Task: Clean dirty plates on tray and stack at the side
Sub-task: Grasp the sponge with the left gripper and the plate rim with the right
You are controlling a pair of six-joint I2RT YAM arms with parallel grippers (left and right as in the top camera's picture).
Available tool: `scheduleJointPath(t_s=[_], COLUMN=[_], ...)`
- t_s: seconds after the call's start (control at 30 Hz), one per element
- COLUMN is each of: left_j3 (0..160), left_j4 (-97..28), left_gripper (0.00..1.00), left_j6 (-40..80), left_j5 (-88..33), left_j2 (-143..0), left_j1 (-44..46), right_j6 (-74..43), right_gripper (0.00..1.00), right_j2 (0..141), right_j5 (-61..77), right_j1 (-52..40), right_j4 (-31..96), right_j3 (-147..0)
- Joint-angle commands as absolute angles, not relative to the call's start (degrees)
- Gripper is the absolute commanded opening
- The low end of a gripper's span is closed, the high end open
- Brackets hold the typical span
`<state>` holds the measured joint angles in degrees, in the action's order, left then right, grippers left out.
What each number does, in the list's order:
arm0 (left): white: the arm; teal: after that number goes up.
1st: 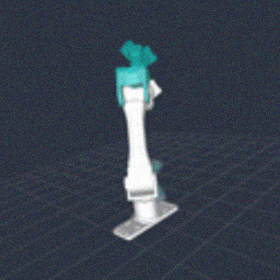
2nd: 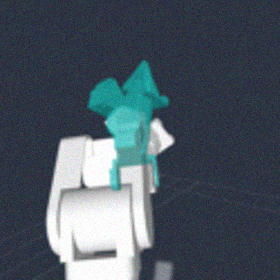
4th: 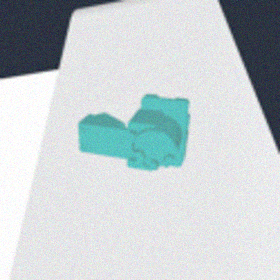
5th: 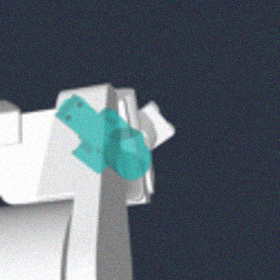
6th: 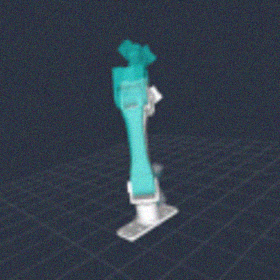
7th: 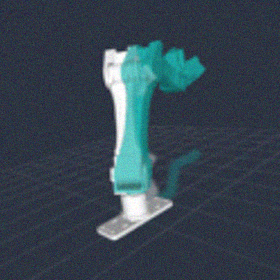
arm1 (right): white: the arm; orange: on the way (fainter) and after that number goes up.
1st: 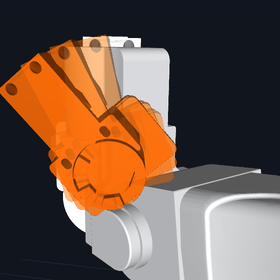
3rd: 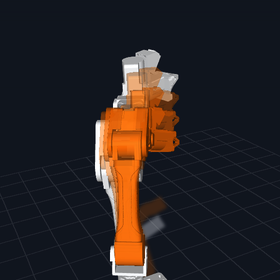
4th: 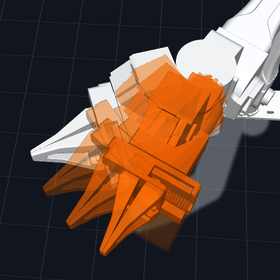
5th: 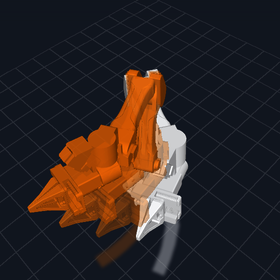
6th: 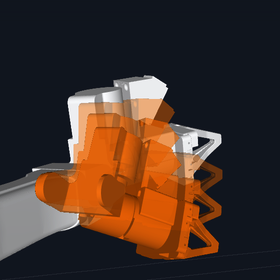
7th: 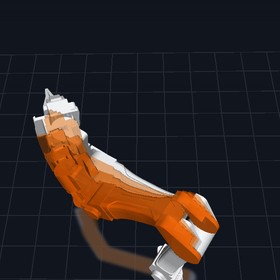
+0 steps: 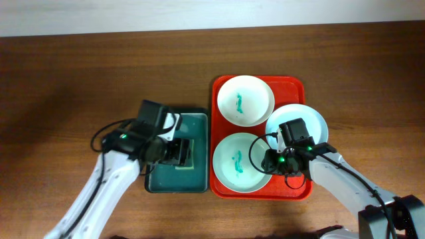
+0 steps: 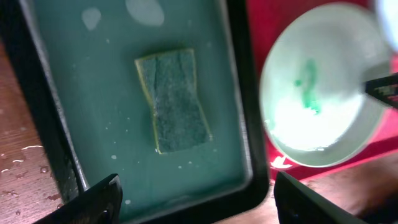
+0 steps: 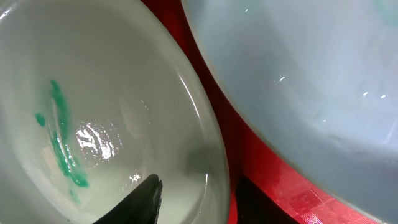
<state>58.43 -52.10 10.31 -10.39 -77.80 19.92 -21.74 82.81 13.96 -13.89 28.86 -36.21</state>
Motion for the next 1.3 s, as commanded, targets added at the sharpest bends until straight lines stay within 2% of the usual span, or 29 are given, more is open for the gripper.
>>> scheduleJointPath(t_s=[0.0, 0.07, 0.17, 0.23, 0.3, 0.37, 0.4, 0.47, 0.57, 0.63, 0.7, 0.77, 0.83, 0.9, 0.93, 0.97, 1.07, 1.1, 1.17, 1.23, 1.27], left_j3=[58.00, 58.00, 58.00, 58.00, 58.00, 58.98, 60.31, 62.19, 63.22, 62.98, 62.48, 60.14, 57.54, 54.00, 53.58, 53.60, 55.44, 57.39, 61.41, 63.18, 63.16], left_j4=[-48.56, -45.47, -43.94, -43.94, -43.97, -44.97, -46.63, -49.06, -52.12, -54.59, -56.55, -54.65, -50.87, -45.36, -44.58, -44.56, -47.72, -50.28, -53.95, -54.65, -54.22], left_gripper=[0.68, 0.57, 0.30, 0.23, 0.00, 0.00, 0.05, 0.30, 0.73, 0.74, 0.67, 0.55, 0.40, 0.09, 0.01, 0.00, 0.00, 0.09, 0.49, 0.64, 0.64], left_j6=[15.03, 15.38, 15.46, 15.79, 15.77, 15.75, 15.75, 15.51, 15.55, 15.55, 15.59, 16.62, 18.72, 22.11, 22.65, 22.70, 22.22, 21.80, 19.40, 19.44, 19.49], left_j5=[-6.20, -7.79, -8.82, -10.26, -10.50, -10.50, -10.50, -10.50, -10.74, -10.96, -11.18, -11.16, -10.85, -7.44, -5.93, -4.97, -4.67, -4.67, -4.40, -1.28, 1.80], left_j2=[-87.53, -93.08, -100.92, -103.72, -104.36, -104.03, -103.28, -101.58, -99.11, -99.07, -99.09, -99.09, -99.11, -99.20, -99.29, -99.29, -98.24, -97.41, -95.57, -94.24, -94.13], left_j1=[20.82, 20.86, 21.12, 21.12, 21.10, 21.02, 20.84, 20.84, 20.99, 21.61, 22.79, 24.93, 26.17, 26.85, 26.83, 26.83, 26.79, 26.68, 26.35, 26.17, 26.09], right_j6=[-21.96, -21.96, -21.96, -21.96, -21.96, -21.96, -21.96, -21.96, -21.96, -21.93, -21.96, -21.96, -21.96, -21.96, -21.96, -21.96, -21.96, -21.96, -21.96, -21.96, -21.96], right_gripper=[0.44, 0.47, 0.51, 0.52, 0.52, 0.53, 0.53, 0.53, 0.56, 0.58, 0.58, 0.59, 0.59, 0.62, 0.62, 0.62, 0.62, 0.62, 0.62, 0.62, 0.62], right_j2=[83.42, 83.42, 83.42, 83.42, 83.42, 83.42, 83.42, 83.42, 83.42, 83.42, 83.42, 83.42, 83.42, 83.42, 83.42, 83.42, 83.42, 83.42, 83.42, 83.42, 83.42], right_j5=[11.73, 11.73, 11.73, 11.73, 11.70, 11.73, 11.73, 11.73, 11.70, 11.70, 11.70, 11.70, 11.70, 11.73, 11.73, 11.73, 11.73, 11.73, 11.73, 11.73, 11.73], right_j1=[-14.17, -14.17, -14.20, -14.17, -14.17, -14.17, -14.17, -14.17, -14.20, -14.17, -14.17, -14.20, -14.17, -14.17, -14.20, -14.20, -14.17, -14.20, -14.20, -14.17, -14.17], right_j4=[29.98, 30.17, 30.17, 30.15, 30.11, 30.15, 30.20, 30.22, 30.22, 30.20, 30.17, 30.17, 30.17, 30.20, 30.20, 30.20, 30.28, 30.41, 30.59, 30.61, 30.61], right_j3=[-35.79, -35.79, -35.79, -35.79, -35.79, -35.79, -35.79, -35.79, -35.79, -35.79, -35.79, -35.79, -35.79, -35.79, -35.79, -35.79, -35.79, -35.79, -35.79, -35.79, -35.79])
